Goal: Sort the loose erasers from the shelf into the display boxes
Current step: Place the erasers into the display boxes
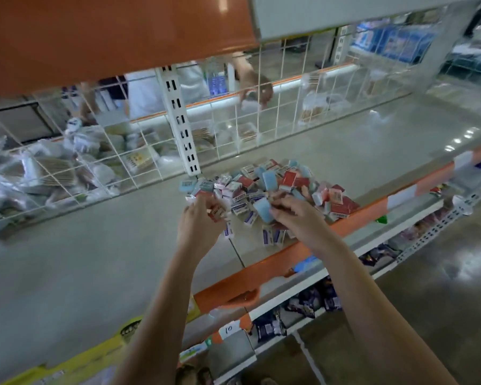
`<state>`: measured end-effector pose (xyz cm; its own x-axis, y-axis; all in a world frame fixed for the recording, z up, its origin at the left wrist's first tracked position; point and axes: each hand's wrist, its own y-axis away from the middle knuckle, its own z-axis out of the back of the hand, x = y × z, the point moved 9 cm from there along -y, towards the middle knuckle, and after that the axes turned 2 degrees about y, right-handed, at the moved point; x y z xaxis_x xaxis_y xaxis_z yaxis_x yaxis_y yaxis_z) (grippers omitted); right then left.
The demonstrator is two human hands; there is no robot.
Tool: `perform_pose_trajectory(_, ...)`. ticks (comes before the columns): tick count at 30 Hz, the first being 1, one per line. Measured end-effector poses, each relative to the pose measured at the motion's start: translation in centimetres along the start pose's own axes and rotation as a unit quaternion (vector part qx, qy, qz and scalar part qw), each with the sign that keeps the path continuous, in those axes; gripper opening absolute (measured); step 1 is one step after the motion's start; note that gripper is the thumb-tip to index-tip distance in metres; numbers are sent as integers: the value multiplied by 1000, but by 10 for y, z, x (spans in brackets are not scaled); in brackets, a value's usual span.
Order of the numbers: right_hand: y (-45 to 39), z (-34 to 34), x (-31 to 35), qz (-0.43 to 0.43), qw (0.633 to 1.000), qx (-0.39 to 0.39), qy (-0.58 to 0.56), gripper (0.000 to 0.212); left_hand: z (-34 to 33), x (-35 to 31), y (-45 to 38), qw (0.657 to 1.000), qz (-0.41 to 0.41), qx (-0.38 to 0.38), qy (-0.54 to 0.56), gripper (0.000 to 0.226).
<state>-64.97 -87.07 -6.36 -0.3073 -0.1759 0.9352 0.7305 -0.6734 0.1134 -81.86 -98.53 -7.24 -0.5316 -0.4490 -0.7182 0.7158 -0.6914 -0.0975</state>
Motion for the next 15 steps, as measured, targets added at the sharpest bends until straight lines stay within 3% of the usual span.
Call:
perform_pose_trajectory(2,-4,-14,-2,-22,995,57,-76,26,5,0,8,996,23,-2,87,41)
perform_pose_trajectory(5,-10,-34,2,-3,992,115,-53,25,17,0,24,984,44,-9,174,40)
perform_pose_trajectory(15,13,-149,65,79,951,286,-92,34,102,52,99,940,161,-113,278,19)
